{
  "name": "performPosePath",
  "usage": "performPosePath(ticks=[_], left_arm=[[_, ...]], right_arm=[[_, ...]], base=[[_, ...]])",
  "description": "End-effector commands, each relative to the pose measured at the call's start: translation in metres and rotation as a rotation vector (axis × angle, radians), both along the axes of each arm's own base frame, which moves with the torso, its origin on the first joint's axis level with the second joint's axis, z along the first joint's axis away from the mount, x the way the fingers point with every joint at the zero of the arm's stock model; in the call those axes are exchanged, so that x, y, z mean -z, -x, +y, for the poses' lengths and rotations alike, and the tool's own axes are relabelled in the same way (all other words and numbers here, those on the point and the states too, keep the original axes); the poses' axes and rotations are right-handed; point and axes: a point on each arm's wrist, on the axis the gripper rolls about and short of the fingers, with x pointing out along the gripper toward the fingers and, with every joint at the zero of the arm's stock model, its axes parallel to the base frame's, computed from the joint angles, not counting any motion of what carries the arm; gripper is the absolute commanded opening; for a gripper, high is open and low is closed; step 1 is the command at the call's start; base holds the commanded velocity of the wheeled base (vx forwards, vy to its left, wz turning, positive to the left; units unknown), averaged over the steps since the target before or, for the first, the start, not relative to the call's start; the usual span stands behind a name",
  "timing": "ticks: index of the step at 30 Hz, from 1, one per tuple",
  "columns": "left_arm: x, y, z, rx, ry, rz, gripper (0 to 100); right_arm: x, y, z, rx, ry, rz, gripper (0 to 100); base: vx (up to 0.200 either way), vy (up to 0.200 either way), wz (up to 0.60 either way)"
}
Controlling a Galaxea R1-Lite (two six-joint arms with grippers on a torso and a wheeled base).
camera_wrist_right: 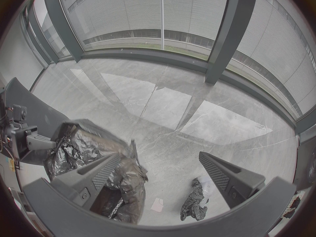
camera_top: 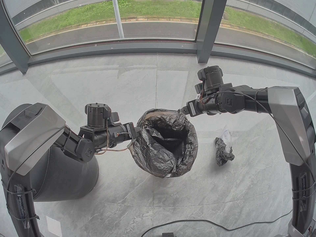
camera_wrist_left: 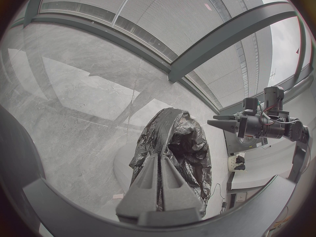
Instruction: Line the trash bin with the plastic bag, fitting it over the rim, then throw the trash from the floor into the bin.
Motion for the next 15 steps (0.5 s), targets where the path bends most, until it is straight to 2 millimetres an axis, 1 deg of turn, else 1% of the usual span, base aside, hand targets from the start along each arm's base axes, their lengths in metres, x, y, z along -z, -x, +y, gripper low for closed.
performPosePath(ticks=[1, 3, 7, 9, 10, 11, 12, 13, 14, 15], left_arm=[[-0.001, 0.000, 0.000, -0.001, 0.001, -0.002, 0], [-0.001, 0.000, 0.000, 0.001, 0.001, -0.002, 0], [-0.001, 0.000, 0.000, 0.000, 0.000, -0.003, 0], [-0.001, 0.000, 0.000, 0.000, 0.000, -0.003, 0], [-0.001, 0.000, 0.001, -0.002, 0.000, -0.003, 0], [-0.001, 0.000, 0.001, -0.002, 0.000, -0.003, 0], [0.000, -0.001, 0.003, -0.008, -0.001, -0.002, 0], [-0.001, -0.002, 0.004, -0.009, 0.000, -0.003, 0], [0.000, -0.002, 0.005, -0.012, -0.001, -0.002, 0], [0.000, -0.004, 0.009, -0.022, -0.001, -0.002, 0]], right_arm=[[-0.019, 0.007, 0.000, -0.005, -0.017, -0.034, 100], [-0.027, 0.011, 0.002, -0.012, -0.025, -0.049, 100], [-0.025, 0.011, 0.002, -0.011, -0.025, -0.046, 100], [-0.024, 0.012, 0.007, -0.013, -0.039, -0.039, 100], [-0.025, 0.015, 0.013, -0.018, -0.058, -0.038, 100], [-0.025, 0.015, 0.013, -0.018, -0.058, -0.038, 100], [-0.025, 0.021, 0.023, -0.032, -0.091, -0.029, 100], [-0.027, 0.025, 0.030, -0.042, -0.105, -0.026, 100], [-0.027, 0.027, 0.033, -0.047, -0.110, -0.024, 100], [-0.027, 0.033, 0.043, -0.067, -0.118, -0.021, 100]], base=[[0.000, 0.000, 0.00], [0.000, 0.000, 0.00], [0.000, 0.000, 0.00], [0.000, 0.000, 0.00], [0.000, 0.000, 0.00], [0.000, 0.000, 0.00], [0.000, 0.000, 0.00], [0.000, 0.000, 0.00], [0.000, 0.000, 0.00], [0.000, 0.000, 0.00]])
